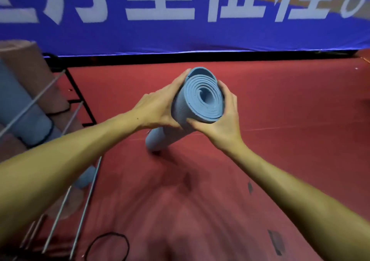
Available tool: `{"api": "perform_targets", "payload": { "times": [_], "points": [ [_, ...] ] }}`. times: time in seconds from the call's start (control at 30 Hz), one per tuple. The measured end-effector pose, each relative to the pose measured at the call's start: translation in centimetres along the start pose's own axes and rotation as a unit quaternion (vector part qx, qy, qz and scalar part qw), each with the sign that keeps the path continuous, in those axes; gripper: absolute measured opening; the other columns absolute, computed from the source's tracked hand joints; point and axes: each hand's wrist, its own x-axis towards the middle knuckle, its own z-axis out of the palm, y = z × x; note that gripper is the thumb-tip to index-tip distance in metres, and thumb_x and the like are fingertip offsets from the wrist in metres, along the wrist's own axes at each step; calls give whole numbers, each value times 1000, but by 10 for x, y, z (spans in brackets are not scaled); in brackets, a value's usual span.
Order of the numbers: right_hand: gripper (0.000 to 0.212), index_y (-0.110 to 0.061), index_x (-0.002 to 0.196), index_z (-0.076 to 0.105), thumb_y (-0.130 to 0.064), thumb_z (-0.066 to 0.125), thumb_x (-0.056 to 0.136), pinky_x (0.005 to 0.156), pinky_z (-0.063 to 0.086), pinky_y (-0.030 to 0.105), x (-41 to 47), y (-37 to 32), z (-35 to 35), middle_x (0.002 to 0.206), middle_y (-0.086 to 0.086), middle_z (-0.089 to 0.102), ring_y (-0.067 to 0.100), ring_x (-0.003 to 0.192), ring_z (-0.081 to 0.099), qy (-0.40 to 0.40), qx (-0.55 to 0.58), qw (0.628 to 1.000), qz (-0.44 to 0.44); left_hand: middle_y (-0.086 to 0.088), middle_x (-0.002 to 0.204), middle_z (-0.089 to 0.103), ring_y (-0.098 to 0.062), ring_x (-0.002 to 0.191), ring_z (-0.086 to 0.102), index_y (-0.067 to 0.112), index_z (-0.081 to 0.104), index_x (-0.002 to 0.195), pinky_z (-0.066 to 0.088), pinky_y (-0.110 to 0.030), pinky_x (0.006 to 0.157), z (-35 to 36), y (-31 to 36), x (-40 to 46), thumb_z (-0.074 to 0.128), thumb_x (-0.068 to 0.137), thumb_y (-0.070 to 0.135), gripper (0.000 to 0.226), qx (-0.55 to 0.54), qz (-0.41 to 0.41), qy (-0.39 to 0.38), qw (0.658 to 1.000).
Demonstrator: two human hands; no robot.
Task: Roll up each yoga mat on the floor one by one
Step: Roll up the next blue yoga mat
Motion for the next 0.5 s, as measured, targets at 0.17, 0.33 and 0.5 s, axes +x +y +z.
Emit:
{"api": "perform_targets", "payload": {
  "times": [0.17, 0.33, 0.5],
  "points": [
    [129, -5, 158, 29, -38, 104, 58, 120, 37, 31, 4, -33, 20, 148, -6, 37, 18, 147, 34, -105, -28, 990, -95, 10, 146, 58, -34, 119, 66, 42, 14, 156, 55, -49, 76, -1, -6, -44, 75, 65, 68, 112, 46, -63, 110, 991],
    [118, -35, 166, 13, -60, 86, 76, 110, 45, 30, -14, -15, 23, 131, 2, 47, 13, 125, 53, -252, -85, 963, 43, 11, 153, 54, -42, 105, 70, 46, 13, 158, 53, -47, 70, 59, -39, -90, 73, 87, 42, 93, 83, -138, 86, 983],
    [62, -38, 139, 63, -41, 88, 83, 106, 49, 27, -66, 12, 28, 120, -2, 48, 9, 107, 60, -279, -118, 952, 44, 7, 144, 61, -39, 103, 71, 38, 25, 151, 54, -43, 68, 118, -47, -145, 78, 82, 30, 87, 47, -146, 34, 988]
  ]
}}
